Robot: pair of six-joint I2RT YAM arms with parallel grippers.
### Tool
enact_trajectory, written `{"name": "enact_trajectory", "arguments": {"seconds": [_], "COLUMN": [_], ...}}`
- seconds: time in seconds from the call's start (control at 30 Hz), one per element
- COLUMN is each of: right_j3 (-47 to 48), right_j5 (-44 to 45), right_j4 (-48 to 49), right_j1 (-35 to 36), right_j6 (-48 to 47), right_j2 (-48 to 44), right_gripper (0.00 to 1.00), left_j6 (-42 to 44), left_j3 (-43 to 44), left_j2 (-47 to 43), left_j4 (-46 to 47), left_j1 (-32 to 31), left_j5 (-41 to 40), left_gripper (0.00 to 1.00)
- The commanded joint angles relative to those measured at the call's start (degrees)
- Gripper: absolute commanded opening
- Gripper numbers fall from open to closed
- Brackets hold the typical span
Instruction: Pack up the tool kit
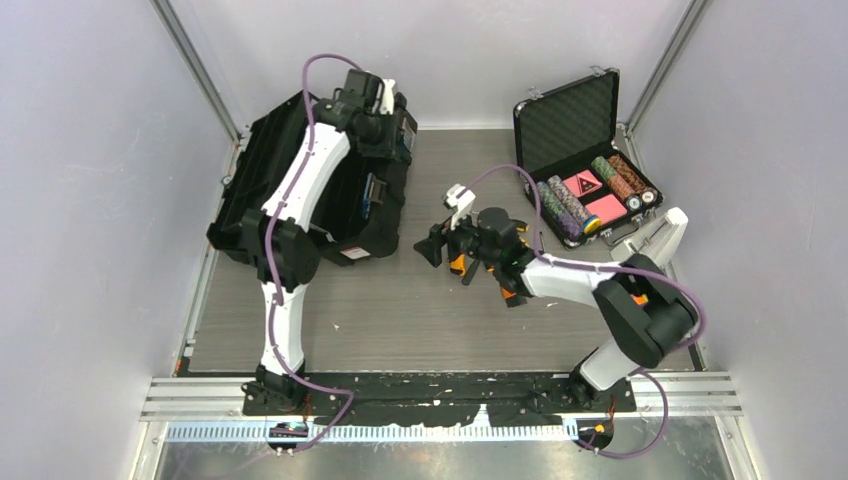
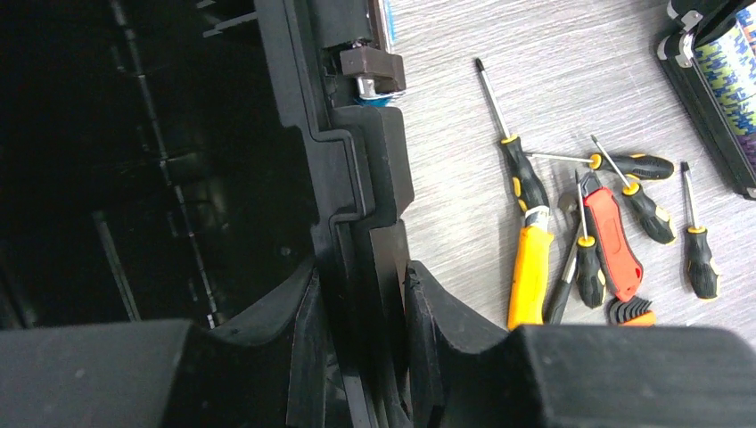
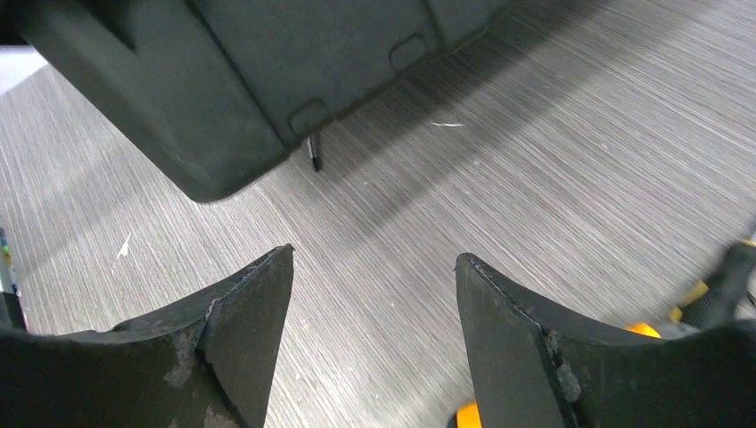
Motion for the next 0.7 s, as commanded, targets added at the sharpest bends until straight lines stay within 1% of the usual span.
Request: {"name": "enact_trajectory", "arguments": {"seconds": [0.0, 0.17, 0.37, 0.5, 0.57, 0.67], "right_j3": [3.37, 6.06, 12.41, 17.00, 19.45, 23.60], "right_j5": [-1.34, 0.87, 4.01, 6.69, 7.95, 12.21], "right_j4": [13.61, 21.71, 25.37, 24.64, 22.69, 17.25], "right_j1": [3.38, 7.98, 10.91, 13.15, 14.26, 16.02], "right_j6": [-6.32, -10.99, -11.24, -10.81, -10.73, -10.25], "right_j2": [6.41, 15.79, 25.93, 30.77, 31.98, 33.78], "right_gripper": [0.71, 0.71, 0.70, 0.70, 0.70, 0.69], "left_j6": [9.53, 12.13, 12.61, 12.77, 12.93, 12.86], "left_j3": [5.08, 4.33, 0.80, -0.02, -0.26, -0.98], "left_j2": [-8.78, -10.14, -12.97, -14.58, -15.19, -16.07], "left_j4": [2.07, -0.40, -0.89, -1.40, -1.69, -1.85], "left_j1": [3.47, 5.44, 7.48, 9.05, 9.87, 11.02], "left_j5": [1.32, 1.83, 2.98, 3.36, 3.25, 3.58], "left_gripper": [0.00, 0.00, 0.00, 0.00, 0.00, 0.00]}}
